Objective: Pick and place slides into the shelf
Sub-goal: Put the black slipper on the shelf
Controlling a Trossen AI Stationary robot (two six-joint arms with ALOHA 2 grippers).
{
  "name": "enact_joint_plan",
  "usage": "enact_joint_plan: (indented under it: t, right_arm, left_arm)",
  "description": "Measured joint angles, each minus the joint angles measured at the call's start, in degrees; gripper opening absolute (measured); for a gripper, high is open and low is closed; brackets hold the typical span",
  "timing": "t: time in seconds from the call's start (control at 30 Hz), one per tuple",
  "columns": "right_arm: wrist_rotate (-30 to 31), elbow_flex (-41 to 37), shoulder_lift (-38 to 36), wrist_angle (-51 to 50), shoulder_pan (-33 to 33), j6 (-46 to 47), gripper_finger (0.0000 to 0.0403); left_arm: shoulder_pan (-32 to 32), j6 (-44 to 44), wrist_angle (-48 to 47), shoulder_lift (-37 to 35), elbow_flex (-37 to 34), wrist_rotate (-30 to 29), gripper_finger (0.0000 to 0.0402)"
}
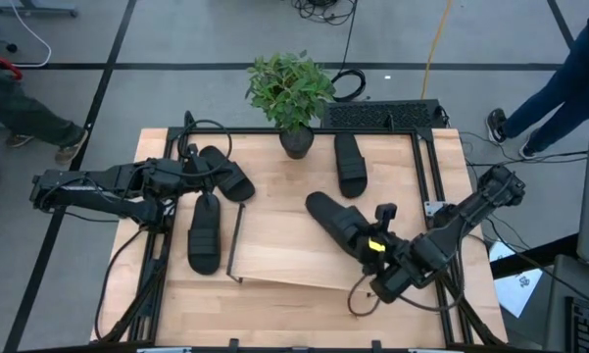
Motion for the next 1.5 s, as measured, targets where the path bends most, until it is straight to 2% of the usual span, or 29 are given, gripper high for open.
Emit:
enact_joint_plan:
  t: [0.13, 0.23, 0.43, 0.67, 0.87, 1.13, 1.5]
  right_arm:
    - [5.08, 0.00, 0.22, 2.00, 3.68, -11.67, 0.0001]
    - [5.65, 0.00, 0.31, 4.44, 5.60, -15.89, 0.0001]
    - [4.67, 0.00, 0.84, 6.27, 7.42, -17.03, 0.0001]
    - [2.46, 0.04, 3.41, 9.92, 7.01, -12.51, 0.0001]
    - [-4.73, 0.23, 6.68, 12.14, 4.34, -8.22, 0.0004]
    - [-5.89, 0.22, 8.63, 12.15, 3.87, -8.90, 0.0044]
    - [-6.22, -0.02, 3.32, 15.80, 4.98, -11.35, 0.0140]
  left_arm:
    - [-0.02, -0.14, -0.03, 0.00, 0.00, -0.01, 0.0021]
    - [0.00, -0.14, -0.03, 0.00, 0.00, -0.02, 0.0021]
    - [-0.02, -0.09, -0.05, 0.00, 0.00, -0.03, 0.0021]
    - [0.00, -0.18, -0.14, 0.00, 0.00, -0.03, 0.0021]
    - [-0.02, -1.03, -0.16, 0.00, 0.00, 0.27, 0.0021]
    - [-0.02, -1.22, -0.53, 0.02, -0.01, 0.47, 0.0021]
    - [-0.04, -1.33, -1.12, 0.02, -0.02, 0.54, 0.0021]
